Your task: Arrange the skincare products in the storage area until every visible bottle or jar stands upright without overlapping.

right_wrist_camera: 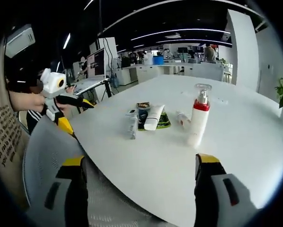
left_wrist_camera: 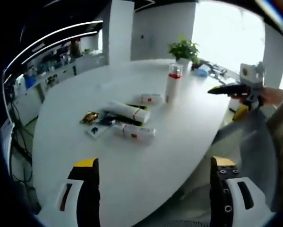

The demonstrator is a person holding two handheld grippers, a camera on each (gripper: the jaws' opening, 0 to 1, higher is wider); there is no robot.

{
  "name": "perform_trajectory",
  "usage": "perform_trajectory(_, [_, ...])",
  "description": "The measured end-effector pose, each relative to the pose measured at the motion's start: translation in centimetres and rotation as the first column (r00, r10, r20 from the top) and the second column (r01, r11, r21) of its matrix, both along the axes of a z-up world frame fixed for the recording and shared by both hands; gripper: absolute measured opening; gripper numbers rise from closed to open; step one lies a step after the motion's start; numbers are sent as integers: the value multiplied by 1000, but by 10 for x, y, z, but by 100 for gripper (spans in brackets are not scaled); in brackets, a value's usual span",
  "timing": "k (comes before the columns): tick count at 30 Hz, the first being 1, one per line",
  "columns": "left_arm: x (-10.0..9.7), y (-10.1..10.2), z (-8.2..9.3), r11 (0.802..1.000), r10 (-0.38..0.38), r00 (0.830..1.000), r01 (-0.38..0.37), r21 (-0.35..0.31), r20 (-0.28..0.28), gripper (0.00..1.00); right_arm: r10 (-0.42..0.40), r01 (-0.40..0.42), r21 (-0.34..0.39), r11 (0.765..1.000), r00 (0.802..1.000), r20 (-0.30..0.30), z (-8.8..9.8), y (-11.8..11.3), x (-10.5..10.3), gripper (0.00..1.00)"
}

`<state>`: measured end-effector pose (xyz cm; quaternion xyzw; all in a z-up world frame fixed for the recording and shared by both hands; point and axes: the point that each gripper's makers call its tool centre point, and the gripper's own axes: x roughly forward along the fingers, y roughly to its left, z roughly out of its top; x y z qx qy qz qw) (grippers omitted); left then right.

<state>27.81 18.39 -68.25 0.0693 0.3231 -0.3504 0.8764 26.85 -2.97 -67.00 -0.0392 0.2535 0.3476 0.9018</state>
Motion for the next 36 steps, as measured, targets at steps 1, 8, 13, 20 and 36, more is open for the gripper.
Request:
perform_trajectory(1, [-2,2,0,1000,13,1000,-13,-5,-1,97,-4,4,4,1000,1000,0,0,0,0,96])
perform_trajectory(8, [-3,10,-2,999,53,999,-53,-1,4,97,-32,32,42,999,999,-1,2,5,0,99])
perform_trajectory(13, [-3,12,1,998,62,998,-62,0,16,97,-37,37,40,999,999,1,2,5,-1,99])
perform_trajectory(20, [-6,15,6,997,79,996,-79,0,29,97,-36,36,36,999,999,-2,0,4,-1,99])
perform_trajectory(36, [-7,16,8,994,107,993,-107,-13,56,97,-24,24,10,1000,1000,-17,-4,4,0,99])
